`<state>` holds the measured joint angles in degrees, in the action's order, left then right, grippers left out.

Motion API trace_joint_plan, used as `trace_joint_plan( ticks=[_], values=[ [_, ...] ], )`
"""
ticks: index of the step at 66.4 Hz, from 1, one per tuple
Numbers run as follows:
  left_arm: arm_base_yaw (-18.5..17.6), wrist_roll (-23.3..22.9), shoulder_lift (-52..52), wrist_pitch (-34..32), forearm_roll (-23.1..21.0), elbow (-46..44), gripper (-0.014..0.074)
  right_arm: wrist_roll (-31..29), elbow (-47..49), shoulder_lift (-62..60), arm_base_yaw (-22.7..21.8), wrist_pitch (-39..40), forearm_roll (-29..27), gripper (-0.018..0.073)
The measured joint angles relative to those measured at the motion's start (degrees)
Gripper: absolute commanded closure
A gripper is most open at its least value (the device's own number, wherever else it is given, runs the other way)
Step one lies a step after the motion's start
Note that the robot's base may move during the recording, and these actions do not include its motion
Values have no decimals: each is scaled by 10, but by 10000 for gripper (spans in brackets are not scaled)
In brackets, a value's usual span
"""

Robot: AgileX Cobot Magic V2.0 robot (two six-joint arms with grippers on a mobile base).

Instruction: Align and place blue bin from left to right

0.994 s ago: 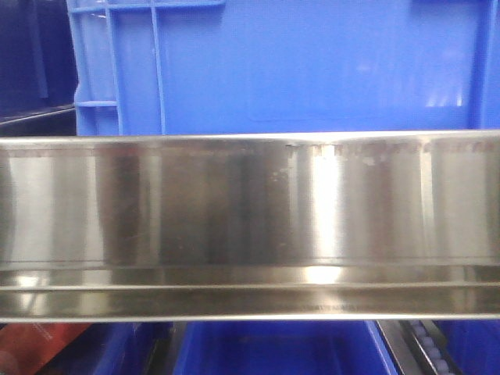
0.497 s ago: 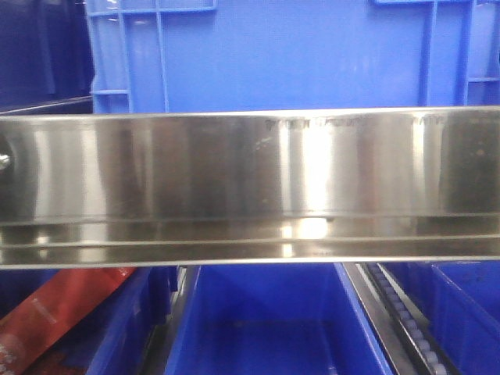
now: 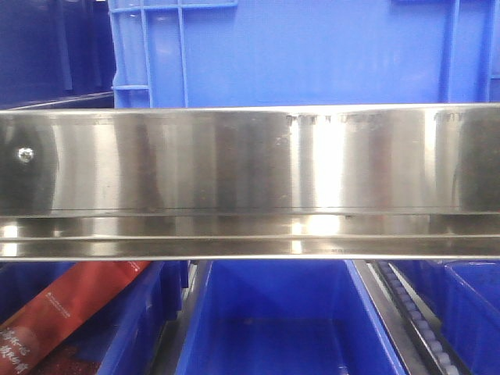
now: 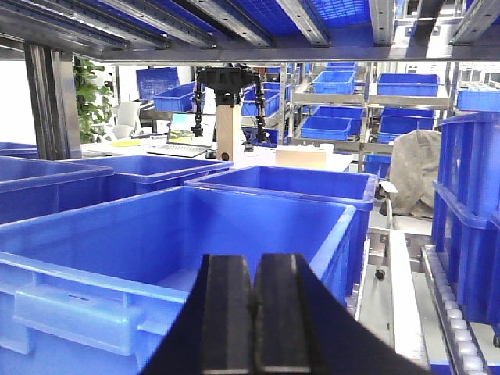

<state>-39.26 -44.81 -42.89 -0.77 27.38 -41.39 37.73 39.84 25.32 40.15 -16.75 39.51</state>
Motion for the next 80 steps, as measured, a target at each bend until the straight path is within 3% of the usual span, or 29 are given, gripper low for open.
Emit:
trace_joint_plan(
  ticks=[26, 33, 41, 52, 66, 80],
  values=[
    [0, 0, 0, 0, 0, 0, 707, 0, 0, 0, 0, -2, 0, 637],
    [0, 0, 0, 0, 0, 0, 707, -41, -10, -5, -1, -6, -7, 637],
    [0, 0, 0, 0, 0, 0, 707, -157, -43, -36, -39, -6, -97, 637],
    [0, 0, 0, 0, 0, 0, 707, -266, -118, -86, -153, 1, -238, 637],
    [0, 0, 0, 0, 0, 0, 707, -325, -237, -143, -269, 109, -356, 637],
    [0, 0, 0, 0, 0, 0, 707, -333, -323, -178, -280, 138, -379, 637]
  ],
)
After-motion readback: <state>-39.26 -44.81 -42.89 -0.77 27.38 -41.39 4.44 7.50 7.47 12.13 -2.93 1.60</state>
